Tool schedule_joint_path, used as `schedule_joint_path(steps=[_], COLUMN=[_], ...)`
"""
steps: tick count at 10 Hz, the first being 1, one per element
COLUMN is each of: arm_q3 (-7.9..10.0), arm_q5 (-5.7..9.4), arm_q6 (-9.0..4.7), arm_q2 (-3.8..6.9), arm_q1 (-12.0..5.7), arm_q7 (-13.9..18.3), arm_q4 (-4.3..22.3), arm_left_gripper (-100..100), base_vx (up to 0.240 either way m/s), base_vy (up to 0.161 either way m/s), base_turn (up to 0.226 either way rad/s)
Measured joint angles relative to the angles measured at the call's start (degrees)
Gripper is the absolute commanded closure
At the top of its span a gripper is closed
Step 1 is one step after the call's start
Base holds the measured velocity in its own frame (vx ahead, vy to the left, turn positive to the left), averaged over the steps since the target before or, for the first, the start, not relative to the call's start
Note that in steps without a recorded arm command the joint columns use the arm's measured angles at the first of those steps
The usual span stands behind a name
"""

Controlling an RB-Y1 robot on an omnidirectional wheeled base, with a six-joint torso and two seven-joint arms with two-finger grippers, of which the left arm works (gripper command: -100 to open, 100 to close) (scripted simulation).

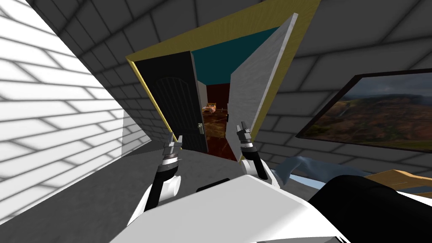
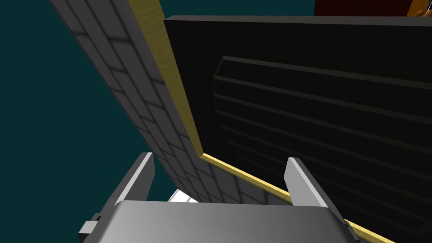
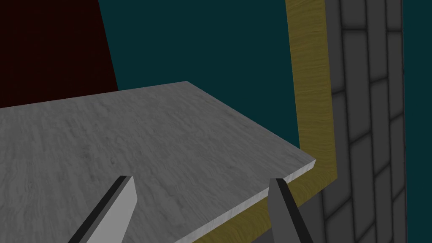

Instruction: Push the door open

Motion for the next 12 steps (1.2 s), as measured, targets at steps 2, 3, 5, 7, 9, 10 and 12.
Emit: schedule_joint_path(steps=[2, 3, 5, 7, 9, 10, 12], arm_q3=[-0.08, -0.37, -1.35, -1.86, -2.52, -2.74, -3.22], arm_q5=[0.11, 0.12, -0.15, -0.01, 0.09, 0.01, 0.01], arm_q6=[0.15, 0.38, 1.56, 2.97, 3.88, 4.12, 4.70], arm_q2=[0.30, 0.45, 0.21, 0.86, 1.41, 1.26, 1.37], arm_q1=[-1.10, -1.62, -3.28, -4.35, -5.03, -5.43, -6.65], arm_q7=[0.13, 0.17, -0.14, 0.15, 0.46, 0.37, 0.39], arm_q4=[2.63, 4.16, 7.52, 10.09, 12.65, 13.65, 16.49], arm_left_gripper=[-100, -100, -100, -100, -100, -100, -100], base_vx=[0.066, 0.099, 0.081, 0.080, 0.062, 0.051, 0.066], base_vy=[0.068, 0.106, 0.113, 0.094, 0.082, 0.044, 0.084], base_turn=[-0.066, -0.084, -0.099, -0.080, -0.063, -0.058, -0.087])
